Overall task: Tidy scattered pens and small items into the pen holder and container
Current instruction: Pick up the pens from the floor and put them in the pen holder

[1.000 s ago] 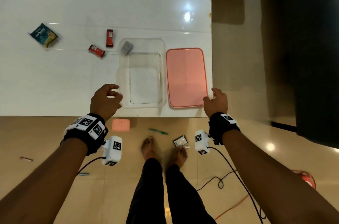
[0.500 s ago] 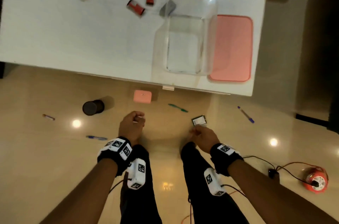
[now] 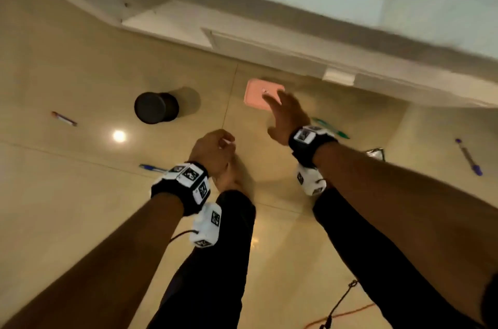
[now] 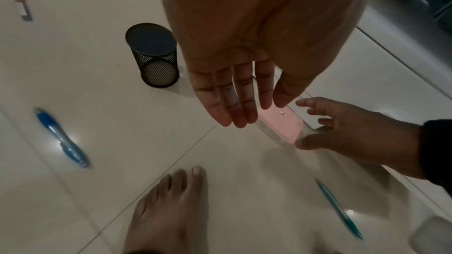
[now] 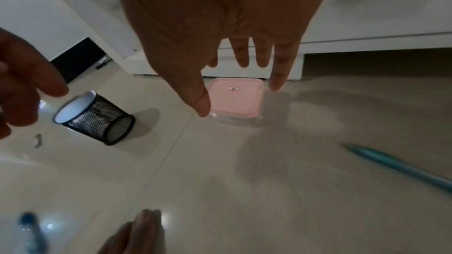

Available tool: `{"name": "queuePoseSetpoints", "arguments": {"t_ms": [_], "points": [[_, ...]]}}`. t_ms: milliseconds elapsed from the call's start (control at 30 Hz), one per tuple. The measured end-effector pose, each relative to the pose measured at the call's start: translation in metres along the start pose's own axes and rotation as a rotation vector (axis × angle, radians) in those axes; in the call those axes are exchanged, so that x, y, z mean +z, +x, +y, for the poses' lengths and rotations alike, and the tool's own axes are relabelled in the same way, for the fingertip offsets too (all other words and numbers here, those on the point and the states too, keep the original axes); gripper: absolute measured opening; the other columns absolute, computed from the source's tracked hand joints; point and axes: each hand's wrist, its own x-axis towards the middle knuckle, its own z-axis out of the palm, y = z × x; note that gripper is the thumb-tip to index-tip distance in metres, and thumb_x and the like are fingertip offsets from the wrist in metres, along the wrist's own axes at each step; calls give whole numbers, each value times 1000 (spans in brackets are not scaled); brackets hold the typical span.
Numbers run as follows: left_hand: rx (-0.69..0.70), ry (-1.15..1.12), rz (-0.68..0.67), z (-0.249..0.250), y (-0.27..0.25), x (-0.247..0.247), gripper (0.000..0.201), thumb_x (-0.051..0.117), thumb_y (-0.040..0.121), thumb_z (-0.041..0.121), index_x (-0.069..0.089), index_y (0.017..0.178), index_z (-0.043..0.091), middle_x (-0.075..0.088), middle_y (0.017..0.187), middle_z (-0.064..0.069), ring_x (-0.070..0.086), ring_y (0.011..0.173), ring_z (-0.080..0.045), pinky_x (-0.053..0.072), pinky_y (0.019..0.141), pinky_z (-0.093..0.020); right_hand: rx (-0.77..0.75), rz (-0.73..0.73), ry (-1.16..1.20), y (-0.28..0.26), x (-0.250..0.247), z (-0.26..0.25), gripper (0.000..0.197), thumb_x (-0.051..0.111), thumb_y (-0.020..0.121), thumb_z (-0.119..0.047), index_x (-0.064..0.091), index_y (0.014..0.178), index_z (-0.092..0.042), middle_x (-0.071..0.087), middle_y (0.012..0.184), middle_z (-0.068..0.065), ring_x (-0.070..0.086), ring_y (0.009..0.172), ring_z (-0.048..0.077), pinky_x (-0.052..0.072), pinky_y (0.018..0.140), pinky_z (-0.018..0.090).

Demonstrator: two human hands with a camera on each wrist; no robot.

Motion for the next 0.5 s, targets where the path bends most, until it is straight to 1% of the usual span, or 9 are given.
{"name": "queuePoseSetpoints", "arguments": {"t_ms": [33, 100, 133, 200, 267, 333, 400, 433, 500], "points": [[13, 1, 22, -5, 13, -2, 13, 60, 89, 24, 67, 100, 24, 68, 95, -1, 63, 85, -21, 46, 76, -26, -12, 22, -46, 18, 0, -4, 96, 71, 79, -26, 11, 154, -36, 3, 163, 5, 4, 149, 33, 28, 113, 49], [23, -46, 55, -15, 36, -2, 12, 60, 89, 25, 67, 98, 24, 69, 91, -1, 66, 86, -25, 52, 78, -31, -4, 41, -132, 50, 9, -8, 100, 72, 79, -23, 6, 153, -41, -1, 163, 3, 1, 149, 33, 27, 110, 54], [16, -89, 72, -19, 45, -1, 11, 60, 88, 25, 66, 97, 24, 69, 89, -1, 66, 86, -26, 54, 79, -35, -5, 56, -171, 60, 10, -11, 102, 72, 78, -22, 5, 152, -42, 2, 163, 4, 5, 149, 34, 28, 108, 55], [-15, -153, 86, -24, 50, 2, 12, 59, 87, 25, 67, 97, 23, 69, 83, 2, 67, 86, -25, 55, 81, -38, -10, 93, -205, 70, 12, -13, 104, 75, 75, -20, 8, 151, -43, 17, 157, 6, 22, 141, 38, 36, 99, 53], [-14, -165, 75, -27, 46, 6, 14, 58, 86, 25, 66, 98, 23, 68, 79, 4, 67, 82, -23, 56, 81, -38, -7, 84, -162, 68, 12, -15, 104, 79, 71, -27, 13, 150, -41, 28, 149, 6, 34, 131, 38, 41, 93, 50], [0, -156, 76, -22, 31, 7, 18, 59, 86, 26, 65, 103, 24, 68, 85, 3, 66, 82, -22, 55, 82, -37, 37, 22, 20, 52, 6, -19, 106, 81, 66, -41, 16, 150, -40, 37, 145, 6, 43, 126, 36, 43, 96, 45], [2, -180, 100, -12, 8, 6, 30, 63, 86, 23, 60, 115, 24, 67, 98, 2, 65, 91, -20, 53, 83, -32, 93, -8, 307, 20, -9, -31, 110, 84, 61, -49, 21, 151, -37, 45, 145, 4, 50, 125, 29, 44, 100, 37], [-1, -218, 93, -6, -5, 4, 40, 67, 85, 21, 55, 123, 23, 64, 106, 2, 64, 97, -19, 52, 85, -32, 123, -30, 443, -1, -18, -38, 111, 85, 60, -49, 23, 151, -36, 46, 145, 2, 51, 124, 25, 44, 101, 34], [32, -286, 63, 14, -34, -5, 66, 74, 80, 17, 42, 137, 24, 55, 124, 0, 56, 110, -17, 50, 85, -30, 126, -43, 577, -51, -45, -52, 106, 86, 61, -45, 28, 149, -32, 49, 143, -3, 54, 120, 19, 45, 100, 33]]}}
